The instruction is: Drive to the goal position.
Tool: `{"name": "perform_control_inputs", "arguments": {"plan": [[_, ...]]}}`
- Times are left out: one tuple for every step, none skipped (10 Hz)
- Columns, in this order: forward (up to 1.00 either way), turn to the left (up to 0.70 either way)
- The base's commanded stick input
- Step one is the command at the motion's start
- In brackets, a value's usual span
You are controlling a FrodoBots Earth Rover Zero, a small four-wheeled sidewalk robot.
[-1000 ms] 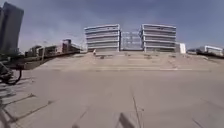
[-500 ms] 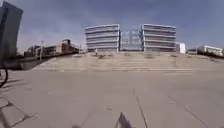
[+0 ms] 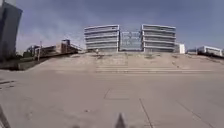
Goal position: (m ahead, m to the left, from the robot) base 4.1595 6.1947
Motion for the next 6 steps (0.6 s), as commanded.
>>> {"name": "perform_control_inputs", "arguments": {"plan": [[1.00, 0.40], [1.00, 0.40], [1.00, 0.40], [1.00, 0.40], [1.00, 0.40], [1.00, 0.40]]}}
